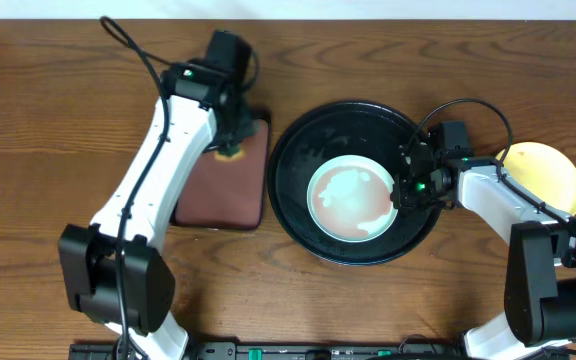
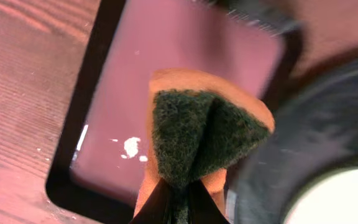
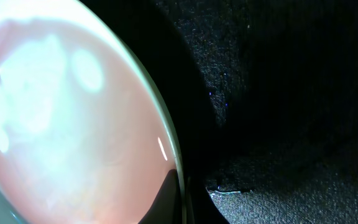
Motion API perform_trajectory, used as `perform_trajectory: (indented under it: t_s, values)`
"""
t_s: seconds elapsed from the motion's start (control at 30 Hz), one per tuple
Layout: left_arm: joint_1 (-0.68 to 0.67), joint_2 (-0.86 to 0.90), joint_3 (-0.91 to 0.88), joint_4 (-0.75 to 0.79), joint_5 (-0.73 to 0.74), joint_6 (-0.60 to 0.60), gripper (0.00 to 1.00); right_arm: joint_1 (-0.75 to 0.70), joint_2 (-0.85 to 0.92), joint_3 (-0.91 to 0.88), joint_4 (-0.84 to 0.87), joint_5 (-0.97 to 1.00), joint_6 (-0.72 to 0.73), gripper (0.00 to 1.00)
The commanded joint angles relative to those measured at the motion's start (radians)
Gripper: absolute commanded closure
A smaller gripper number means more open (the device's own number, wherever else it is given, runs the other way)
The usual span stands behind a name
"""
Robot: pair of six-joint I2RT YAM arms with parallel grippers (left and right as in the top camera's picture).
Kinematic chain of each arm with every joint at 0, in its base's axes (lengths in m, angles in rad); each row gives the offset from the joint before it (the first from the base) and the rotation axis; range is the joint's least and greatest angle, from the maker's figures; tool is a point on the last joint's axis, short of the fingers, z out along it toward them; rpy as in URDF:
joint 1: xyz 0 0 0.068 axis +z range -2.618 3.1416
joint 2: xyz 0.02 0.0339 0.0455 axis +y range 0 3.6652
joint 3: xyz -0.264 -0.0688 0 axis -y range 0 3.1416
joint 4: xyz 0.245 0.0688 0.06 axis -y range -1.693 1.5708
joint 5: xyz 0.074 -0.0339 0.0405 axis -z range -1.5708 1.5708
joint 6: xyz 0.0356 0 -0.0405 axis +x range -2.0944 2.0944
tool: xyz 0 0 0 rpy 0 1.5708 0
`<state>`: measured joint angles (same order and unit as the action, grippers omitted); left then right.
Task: Clean dirty plates on tray and stack at the side
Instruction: 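Return the sponge with the left gripper to the rectangular tray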
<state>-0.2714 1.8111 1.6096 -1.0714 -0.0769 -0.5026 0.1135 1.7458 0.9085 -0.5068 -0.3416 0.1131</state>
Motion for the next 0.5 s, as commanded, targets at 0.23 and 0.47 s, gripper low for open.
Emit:
perform_trajectory:
  t_s: [0.23,0.47]
  values:
    - [0.106,-0.003,-0.077,0.064,0.164,0.122,0.52,-0.002,0.016,-0.007,0.011,0.047,-0.041,0.99]
    - [0.193,-0.159,-0.061,0.033,0.246,0.126,0.37,0.001,-0.008,0.068,-0.034,0.045,-0.040,0.99]
